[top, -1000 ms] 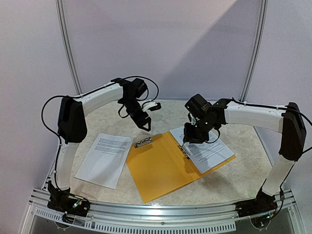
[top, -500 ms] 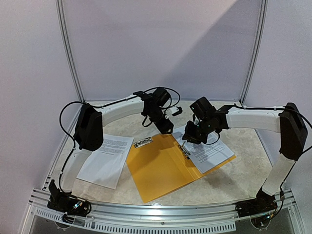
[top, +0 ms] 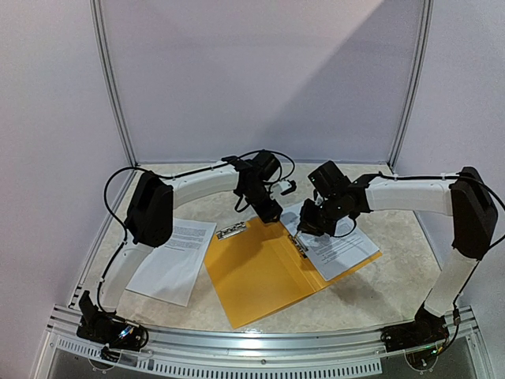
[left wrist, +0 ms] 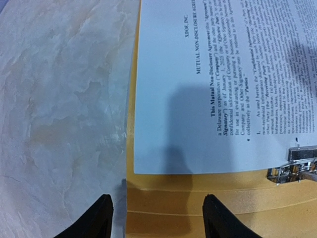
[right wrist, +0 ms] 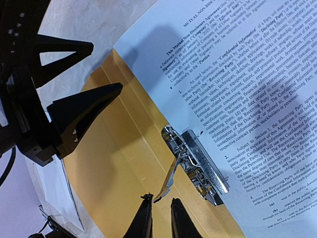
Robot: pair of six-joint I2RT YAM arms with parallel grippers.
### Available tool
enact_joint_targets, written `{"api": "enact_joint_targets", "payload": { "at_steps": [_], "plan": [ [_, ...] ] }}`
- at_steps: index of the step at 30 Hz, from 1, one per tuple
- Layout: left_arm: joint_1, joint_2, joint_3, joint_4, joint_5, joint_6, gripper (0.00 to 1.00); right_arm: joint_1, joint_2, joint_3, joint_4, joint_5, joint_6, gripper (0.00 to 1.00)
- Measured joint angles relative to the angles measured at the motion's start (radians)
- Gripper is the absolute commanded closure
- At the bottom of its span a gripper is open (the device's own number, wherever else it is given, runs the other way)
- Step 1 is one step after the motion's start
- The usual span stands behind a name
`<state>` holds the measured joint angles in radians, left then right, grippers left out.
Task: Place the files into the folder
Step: Clamp the file and folder with some files.
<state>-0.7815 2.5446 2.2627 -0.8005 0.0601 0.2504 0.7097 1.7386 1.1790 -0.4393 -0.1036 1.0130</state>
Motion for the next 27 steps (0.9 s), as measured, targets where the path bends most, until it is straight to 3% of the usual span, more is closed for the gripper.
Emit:
{"api": "enact_joint_targets", "payload": {
  "at_steps": [20, 27],
  "plan": [
    [-0.024, 0.000, 0.013, 0.018, 0.011, 0.002, 0.36, -0.006, -0.041, -0.036, 0.019, 0.020, 0.012, 0.87],
    [-0.037, 0.024, 0.050, 0.043, 0.014, -0.002, 0.36, -0.006, -0.059, -0.026, 0.021, 0.020, 0.014, 0.73]
  ]
}}
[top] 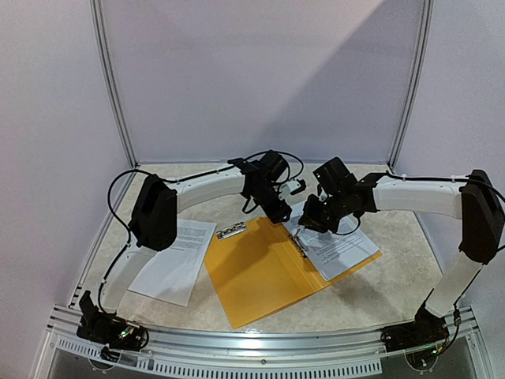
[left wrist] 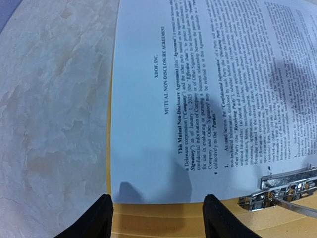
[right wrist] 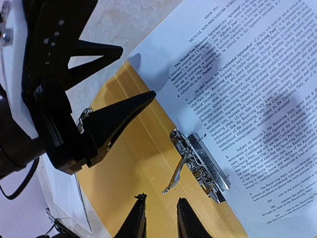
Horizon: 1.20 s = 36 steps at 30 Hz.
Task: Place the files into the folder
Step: Clamp the file and folder with some files.
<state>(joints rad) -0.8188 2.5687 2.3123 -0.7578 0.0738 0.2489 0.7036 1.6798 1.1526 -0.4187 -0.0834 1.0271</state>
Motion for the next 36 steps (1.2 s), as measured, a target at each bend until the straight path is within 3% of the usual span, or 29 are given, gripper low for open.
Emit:
{"api": "enact_joint_targets", "payload": {
  "at_steps": [4, 12, 22, 36],
  "plan": [
    [-0.008, 0.023, 0.000, 0.001, -0.002, -0.005, 0.36, 0.000, 0.038, 0.006, 0.000, -0.002, 0.001, 0.73],
    [-0.010, 0.035, 0.000, -0.003, -0.004, -0.022, 0.36, 0.000, 0.096, 0.023, -0.002, -0.009, -0.014, 0.87],
    [-0.010, 0.035, -0.005, -0.010, -0.004, -0.032, 0.36, 0.000, 0.061, -0.083, 0.056, -0.013, 0.020, 0.89],
    [-0.010, 0.036, -0.008, -0.011, -0.004, -0.036, 0.36, 0.000, 0.051, -0.093, 0.067, -0.028, 0.042, 0.68]
  ]
}}
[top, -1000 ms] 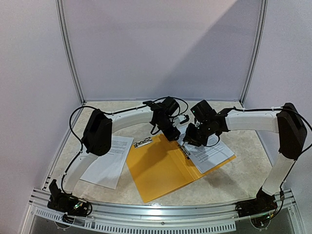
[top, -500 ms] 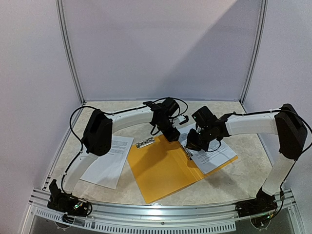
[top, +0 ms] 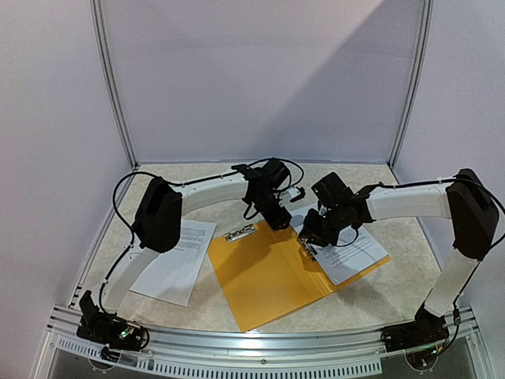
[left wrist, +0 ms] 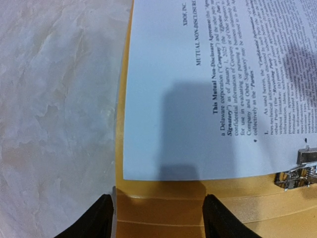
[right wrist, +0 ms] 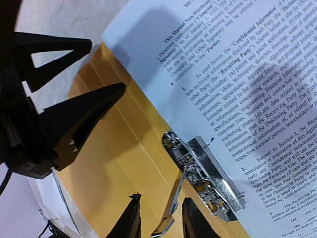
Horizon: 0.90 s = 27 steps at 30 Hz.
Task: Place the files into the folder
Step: Clamp the file and folder with some files.
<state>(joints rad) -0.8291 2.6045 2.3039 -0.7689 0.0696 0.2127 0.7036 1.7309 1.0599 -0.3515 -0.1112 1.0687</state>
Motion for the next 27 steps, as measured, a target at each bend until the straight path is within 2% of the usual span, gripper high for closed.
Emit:
{"api": "enact_joint_targets", "payload": {
  "at_steps": [4, 11, 16, 24, 27],
  "plan": [
    [0.000, 0.001, -0.002, 0.000, 0.000, 0.000, 0.36, 0.000, -0.024, 0.018, -0.010, 0.005, 0.000, 0.67],
    [0.000, 0.002, -0.005, -0.002, 0.000, 0.000, 0.37, 0.000, -0.089, 0.017, -0.032, 0.032, 0.018, 0.81],
    [0.000, 0.002, -0.009, -0.001, 0.001, -0.001, 0.38, 0.000, -0.088, 0.016, -0.042, 0.035, 0.026, 0.85],
    [0.000, 0.002, -0.014, 0.003, 0.001, -0.002, 0.39, -0.006, -0.080, 0.015, -0.058, 0.053, 0.026, 0.88],
    [0.000, 0.002, -0.016, 0.006, 0.002, -0.002, 0.39, -0.009, -0.081, 0.015, -0.073, 0.063, 0.026, 0.85]
  ]
}}
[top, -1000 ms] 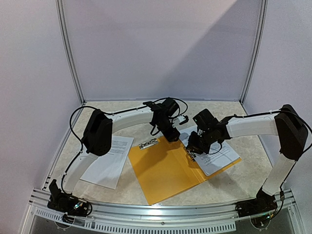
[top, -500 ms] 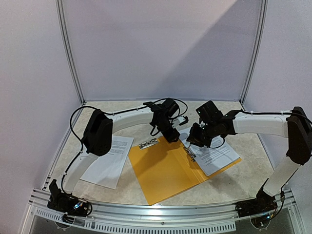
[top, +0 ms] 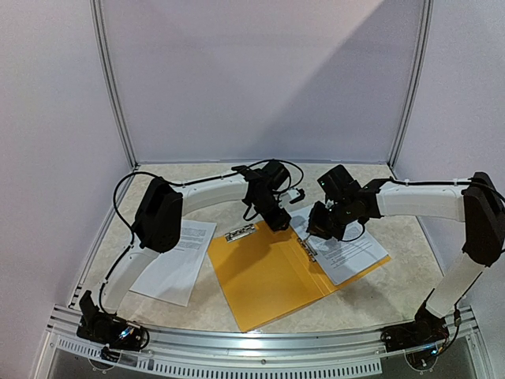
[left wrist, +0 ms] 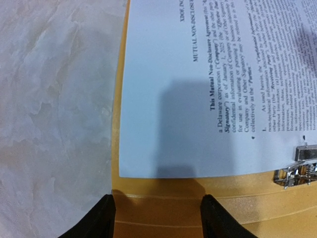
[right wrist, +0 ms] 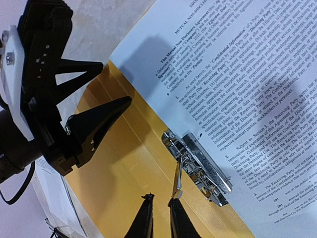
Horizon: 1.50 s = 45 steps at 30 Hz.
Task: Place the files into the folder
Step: Clamp the file and folder with some files.
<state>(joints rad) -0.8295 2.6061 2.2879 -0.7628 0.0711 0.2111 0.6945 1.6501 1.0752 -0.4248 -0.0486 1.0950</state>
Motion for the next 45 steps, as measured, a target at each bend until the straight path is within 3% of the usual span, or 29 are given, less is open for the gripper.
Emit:
{"api": "enact_joint_targets", "payload": {
  "at_steps": [25, 34, 45],
  "plan": [
    [0.000, 0.000, -0.002, 0.004, 0.003, 0.000, 0.40, -0.001, 0.002, 0.000, -0.019, 0.013, 0.002, 0.84],
    [0.000, -0.001, -0.010, 0.018, 0.005, 0.001, 0.40, -0.001, 0.027, 0.003, -0.014, 0.009, 0.000, 0.94],
    [0.000, -0.002, -0.013, 0.022, 0.005, 0.004, 0.40, -0.002, 0.003, -0.053, 0.053, 0.005, 0.029, 0.98]
  ]
}}
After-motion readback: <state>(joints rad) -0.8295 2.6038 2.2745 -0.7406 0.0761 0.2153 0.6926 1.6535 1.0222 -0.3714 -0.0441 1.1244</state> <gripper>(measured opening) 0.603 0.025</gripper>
